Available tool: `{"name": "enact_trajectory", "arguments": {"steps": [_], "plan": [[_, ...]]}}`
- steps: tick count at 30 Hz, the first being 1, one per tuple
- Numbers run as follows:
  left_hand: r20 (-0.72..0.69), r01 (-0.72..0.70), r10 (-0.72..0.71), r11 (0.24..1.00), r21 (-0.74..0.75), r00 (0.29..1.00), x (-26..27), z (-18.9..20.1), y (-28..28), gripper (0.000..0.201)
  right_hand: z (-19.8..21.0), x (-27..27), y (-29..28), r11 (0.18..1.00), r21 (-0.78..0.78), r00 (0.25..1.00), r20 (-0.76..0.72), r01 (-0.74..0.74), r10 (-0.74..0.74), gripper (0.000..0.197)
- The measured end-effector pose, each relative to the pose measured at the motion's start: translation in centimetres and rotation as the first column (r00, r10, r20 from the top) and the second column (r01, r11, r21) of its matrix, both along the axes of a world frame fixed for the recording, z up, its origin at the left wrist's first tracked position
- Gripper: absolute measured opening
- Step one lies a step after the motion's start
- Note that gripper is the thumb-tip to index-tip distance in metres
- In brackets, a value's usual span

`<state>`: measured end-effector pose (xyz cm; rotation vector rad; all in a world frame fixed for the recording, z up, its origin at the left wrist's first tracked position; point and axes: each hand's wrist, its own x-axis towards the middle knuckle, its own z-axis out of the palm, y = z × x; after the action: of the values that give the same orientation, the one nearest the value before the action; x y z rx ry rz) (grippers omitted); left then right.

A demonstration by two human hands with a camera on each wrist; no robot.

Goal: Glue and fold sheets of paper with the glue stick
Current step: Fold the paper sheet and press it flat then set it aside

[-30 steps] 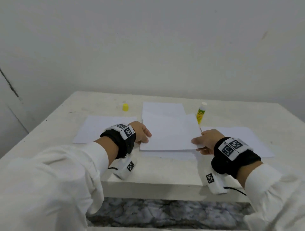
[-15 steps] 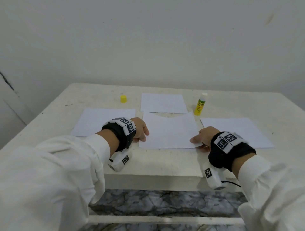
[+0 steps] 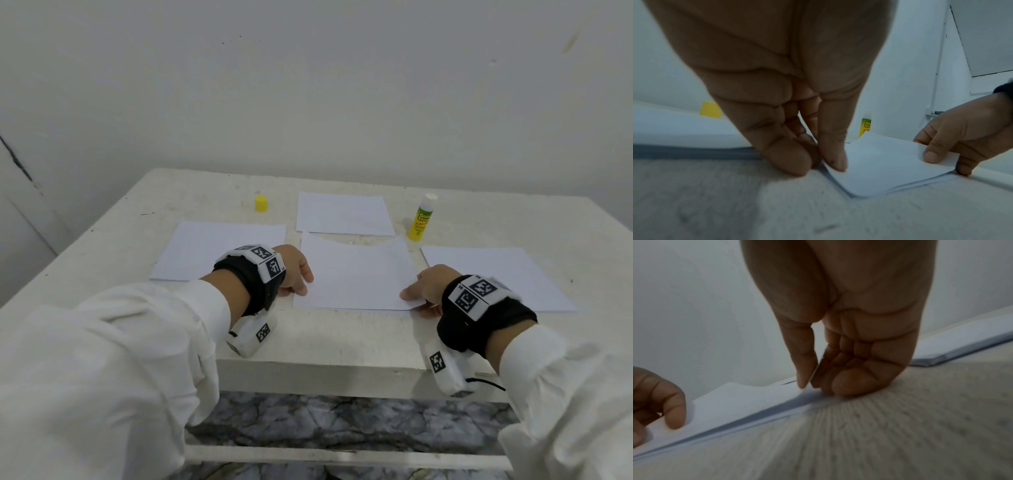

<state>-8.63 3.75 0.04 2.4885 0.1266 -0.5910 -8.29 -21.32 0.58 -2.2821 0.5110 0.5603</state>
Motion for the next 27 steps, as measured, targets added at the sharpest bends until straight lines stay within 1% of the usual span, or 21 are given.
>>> {"name": "enact_trajectory", "arguments": {"steps": [5,8,10,12,15,19,24,27], "plan": [[-0.003,0.031,-0.031,0.999,0.02,1.0,0.0,0.1,0.0,0.019,-0.3,0.3,0.2,0.998,-0.052,1.0,-0.012,-0.022,0.021,0.041],[-0.001,0.052,-0.052,0.998,0.043,0.999,0.1,0.2,-0.1,0.019,-0.1,0.5,0.1,0.979,-0.173,0.994,-0.038,-0.109,0.104,0.039],[0.001,0.059,-0.059,0.996,0.061,0.998,0.2,0.1,-0.2,0.019,0.4,0.7,-0.3,0.95,-0.255,0.984,-0.055,-0.179,0.171,0.03],[-0.003,0.06,-0.06,0.996,0.072,0.998,0.3,0.0,-0.3,0.019,0.8,0.8,-0.8,0.939,-0.27,0.977,-0.074,-0.215,0.202,0.026],[-0.015,0.059,-0.058,0.996,0.07,0.998,0.5,0.0,-0.2,0.019,1.0,0.9,-1.1,0.931,-0.275,0.97,-0.09,-0.241,0.224,0.031],[-0.028,0.06,-0.058,0.996,0.07,0.998,0.7,-0.1,-0.1,0.019,0.8,1.1,-1.2,0.913,-0.306,0.963,-0.09,-0.269,0.253,0.032],[-0.032,0.06,-0.057,0.995,0.074,0.998,0.8,-0.1,-0.1,0.02,0.8,1.0,-1.2,0.893,-0.324,0.95,-0.116,-0.313,0.291,0.046],[-0.046,0.064,-0.061,0.994,0.084,0.997,0.8,0.0,-0.1,0.02,0.8,0.9,-1.3,0.875,-0.336,0.937,-0.135,-0.348,0.321,0.044]]}}
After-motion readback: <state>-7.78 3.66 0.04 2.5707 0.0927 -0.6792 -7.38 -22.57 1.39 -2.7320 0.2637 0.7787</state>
